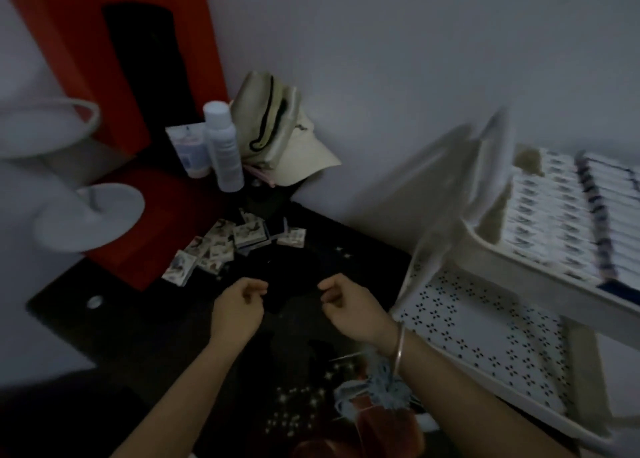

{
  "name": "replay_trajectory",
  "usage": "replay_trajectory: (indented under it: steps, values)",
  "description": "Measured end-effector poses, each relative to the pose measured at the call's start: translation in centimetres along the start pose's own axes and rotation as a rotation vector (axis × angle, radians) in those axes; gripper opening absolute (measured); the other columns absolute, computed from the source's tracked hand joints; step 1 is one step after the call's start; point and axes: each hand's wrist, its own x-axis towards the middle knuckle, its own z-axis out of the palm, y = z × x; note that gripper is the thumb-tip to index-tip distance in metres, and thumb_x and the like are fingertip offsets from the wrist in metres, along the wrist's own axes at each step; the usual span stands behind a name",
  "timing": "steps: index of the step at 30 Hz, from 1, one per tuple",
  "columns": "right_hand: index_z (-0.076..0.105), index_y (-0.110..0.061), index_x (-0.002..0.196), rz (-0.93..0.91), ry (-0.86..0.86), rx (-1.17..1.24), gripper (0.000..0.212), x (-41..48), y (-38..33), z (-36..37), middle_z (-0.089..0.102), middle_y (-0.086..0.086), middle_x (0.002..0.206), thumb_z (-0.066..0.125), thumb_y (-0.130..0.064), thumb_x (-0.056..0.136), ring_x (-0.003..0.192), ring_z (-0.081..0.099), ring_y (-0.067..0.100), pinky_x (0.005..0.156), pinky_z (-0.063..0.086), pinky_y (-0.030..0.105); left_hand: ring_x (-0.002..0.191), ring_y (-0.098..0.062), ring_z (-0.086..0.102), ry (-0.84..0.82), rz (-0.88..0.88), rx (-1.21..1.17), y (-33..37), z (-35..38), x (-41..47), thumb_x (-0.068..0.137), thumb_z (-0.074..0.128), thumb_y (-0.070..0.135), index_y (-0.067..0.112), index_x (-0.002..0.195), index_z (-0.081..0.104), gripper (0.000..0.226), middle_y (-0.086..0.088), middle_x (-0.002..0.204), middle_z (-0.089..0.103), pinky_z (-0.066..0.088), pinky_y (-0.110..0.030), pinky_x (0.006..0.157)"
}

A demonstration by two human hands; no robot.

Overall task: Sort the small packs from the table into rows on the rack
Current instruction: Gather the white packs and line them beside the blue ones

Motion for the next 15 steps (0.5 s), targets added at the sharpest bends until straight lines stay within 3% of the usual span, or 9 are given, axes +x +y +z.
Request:
replay_trajectory:
  steps: [5,9,11,13,15]
  values:
    - [0.026,-0.019,0.146,-0.048,-0.099,-0.265,0.067,6.9,-1.5,5.6,0.037,0.011,0.142,0.057,-0.020,0.087,0.127,0.043,0.029,0.104,0.040,0.035,0.095,-0.018,0.059,0.178,0.015,0.216,-5.1,-4.2,4.1,0.091,0.052,0.004,0.015,0.120,0.060,0.033,-0.007,0.118,0.060,0.046,-0.026,0.073]
    - [0.004,-0.024,0.152,-0.250,-0.076,-0.498,0.084,11.1,-4.5,10.4,-0.002,0.012,0.158,0.056,-0.019,0.087,0.145,0.004,0.033,0.116,0.022,0.045,0.119,-0.032,0.050,0.240,0.128,0.329,-8.1,-6.3,7.8,0.088,0.056,-0.001,0.002,0.134,0.049,0.047,-0.017,0.132,0.052,0.044,-0.041,0.098]
    - [0.002,-0.019,0.152,-0.392,0.003,-0.642,0.086,13.6,-6.0,12.5,-0.011,0.016,0.158,0.057,-0.024,0.086,0.145,-0.009,0.034,0.119,0.007,0.048,0.126,-0.035,0.046,0.218,0.165,0.402,-10.0,-6.9,10.1,0.086,0.058,-0.002,0.000,0.139,0.044,0.055,-0.020,0.138,0.048,0.039,-0.046,0.107]
    - [0.009,-0.013,0.152,-0.476,0.047,-0.769,0.077,16.7,-7.2,14.3,-0.004,0.020,0.157,0.051,-0.028,0.089,0.145,-0.005,0.037,0.118,0.003,0.051,0.124,-0.036,0.049,0.210,0.165,0.443,-11.5,-7.1,12.0,0.086,0.060,0.002,-0.001,0.137,0.046,0.053,-0.021,0.136,0.051,0.041,-0.047,0.106]
    - [0.030,-0.006,0.146,-0.495,0.098,-0.829,0.063,19.6,-8.1,15.2,0.022,0.022,0.153,0.037,-0.034,0.090,0.143,0.018,0.040,0.116,0.014,0.056,0.109,-0.034,0.059,0.233,0.130,0.413,-11.6,-7.3,12.9,0.090,0.060,0.012,0.001,0.126,0.057,0.038,-0.019,0.123,0.060,0.047,-0.035,0.092]
